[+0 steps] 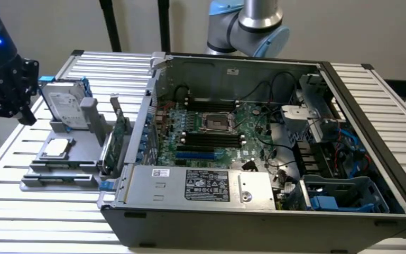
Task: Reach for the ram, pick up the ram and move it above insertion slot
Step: 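Pick up the ram and move it above insertion slot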
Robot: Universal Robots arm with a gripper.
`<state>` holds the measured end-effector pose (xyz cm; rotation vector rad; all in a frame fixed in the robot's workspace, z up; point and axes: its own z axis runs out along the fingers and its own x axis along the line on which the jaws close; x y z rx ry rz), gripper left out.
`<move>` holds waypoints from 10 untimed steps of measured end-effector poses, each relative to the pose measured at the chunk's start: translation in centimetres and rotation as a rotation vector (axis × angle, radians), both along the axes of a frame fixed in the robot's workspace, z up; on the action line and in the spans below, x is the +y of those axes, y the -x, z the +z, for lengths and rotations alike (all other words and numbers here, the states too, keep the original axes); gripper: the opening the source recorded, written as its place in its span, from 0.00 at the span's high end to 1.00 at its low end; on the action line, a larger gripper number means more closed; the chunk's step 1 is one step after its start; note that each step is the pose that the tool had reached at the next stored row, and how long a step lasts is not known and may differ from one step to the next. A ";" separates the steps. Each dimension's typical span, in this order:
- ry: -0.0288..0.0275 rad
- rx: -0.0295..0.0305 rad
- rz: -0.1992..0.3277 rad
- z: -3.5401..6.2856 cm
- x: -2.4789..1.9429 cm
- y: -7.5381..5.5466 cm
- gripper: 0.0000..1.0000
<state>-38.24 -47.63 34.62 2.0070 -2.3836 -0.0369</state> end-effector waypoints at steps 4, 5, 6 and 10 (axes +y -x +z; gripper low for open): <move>0.0000 -0.0036 0.073 -0.01 0.01 0.0 0.89; 0.0001 -0.0053 0.093 -0.01 0.01 0.0 0.89; 0.0002 -0.0070 0.110 -0.01 0.01 0.0 0.89; 0.0003 -0.0163 0.176 -0.03 0.00 0.0 0.89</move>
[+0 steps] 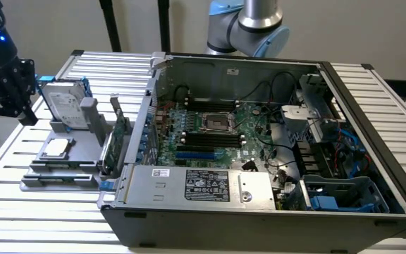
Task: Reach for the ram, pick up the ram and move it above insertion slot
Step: 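Pick up the ram and move it above insertion slot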
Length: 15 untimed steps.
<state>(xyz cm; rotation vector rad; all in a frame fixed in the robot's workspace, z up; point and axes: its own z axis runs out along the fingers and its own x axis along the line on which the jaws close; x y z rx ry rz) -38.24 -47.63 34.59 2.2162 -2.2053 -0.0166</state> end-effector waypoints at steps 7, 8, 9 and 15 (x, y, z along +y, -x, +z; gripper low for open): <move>0.0001 0.0000 0.002 0.00 0.00 0.0 0.88; 0.0000 -0.0002 0.002 0.00 0.00 0.0 0.82; 0.0002 0.0000 0.002 0.01 0.00 0.0 0.76; 0.0001 -0.0001 0.008 -0.29 -0.04 0.0 0.64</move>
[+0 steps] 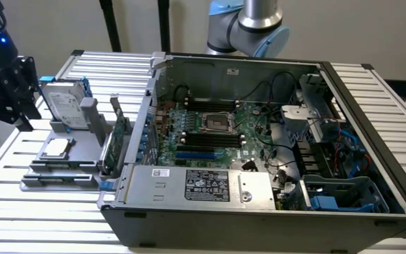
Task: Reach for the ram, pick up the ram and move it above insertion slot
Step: 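Pick up the ram and move it above insertion slot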
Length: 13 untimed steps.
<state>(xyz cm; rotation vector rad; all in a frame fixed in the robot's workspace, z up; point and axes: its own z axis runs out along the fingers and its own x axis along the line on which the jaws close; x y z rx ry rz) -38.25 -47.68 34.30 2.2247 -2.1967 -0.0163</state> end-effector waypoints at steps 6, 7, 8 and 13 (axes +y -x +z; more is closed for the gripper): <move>0.0001 0.0001 0.020 -1.09 -0.32 0.0 0.64; 0.0001 0.0001 0.022 -1.26 -0.40 0.0 0.64; 0.0000 0.0000 0.025 -1.46 -0.47 0.0 0.64; -0.0001 -0.0001 0.031 -2.37 -0.67 0.0 0.64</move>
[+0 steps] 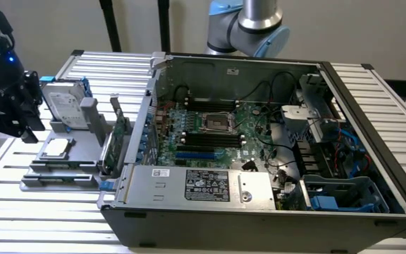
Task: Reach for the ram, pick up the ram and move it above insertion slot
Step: 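Pick up the ram and move it above insertion slot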
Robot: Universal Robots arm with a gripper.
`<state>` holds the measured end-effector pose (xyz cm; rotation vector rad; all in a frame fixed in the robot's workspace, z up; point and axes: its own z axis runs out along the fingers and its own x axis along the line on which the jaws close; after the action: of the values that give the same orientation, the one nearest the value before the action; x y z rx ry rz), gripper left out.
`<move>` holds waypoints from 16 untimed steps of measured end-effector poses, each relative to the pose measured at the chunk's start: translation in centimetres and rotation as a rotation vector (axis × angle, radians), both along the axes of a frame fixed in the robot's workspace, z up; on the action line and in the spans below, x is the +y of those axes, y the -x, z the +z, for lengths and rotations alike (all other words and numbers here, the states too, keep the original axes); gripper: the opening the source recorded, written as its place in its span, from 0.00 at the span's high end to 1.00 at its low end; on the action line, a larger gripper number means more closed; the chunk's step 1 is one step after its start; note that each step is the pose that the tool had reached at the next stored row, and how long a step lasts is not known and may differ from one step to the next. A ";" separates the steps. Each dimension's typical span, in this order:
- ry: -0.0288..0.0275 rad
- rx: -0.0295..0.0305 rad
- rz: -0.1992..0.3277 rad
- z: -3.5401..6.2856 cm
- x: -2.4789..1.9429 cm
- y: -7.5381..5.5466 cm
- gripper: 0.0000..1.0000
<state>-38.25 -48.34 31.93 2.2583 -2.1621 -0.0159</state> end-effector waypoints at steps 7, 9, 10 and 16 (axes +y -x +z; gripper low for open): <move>0.0001 0.0000 0.011 -1.27 -0.22 0.0 0.64; 0.0001 0.0001 0.014 -1.63 -0.30 0.0 0.64; 0.0001 0.0001 0.016 -1.81 -0.34 0.0 0.64; 0.0002 0.0001 0.022 -2.89 -0.62 0.0 0.64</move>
<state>-38.24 -48.96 29.04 2.2813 -2.1373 -0.0156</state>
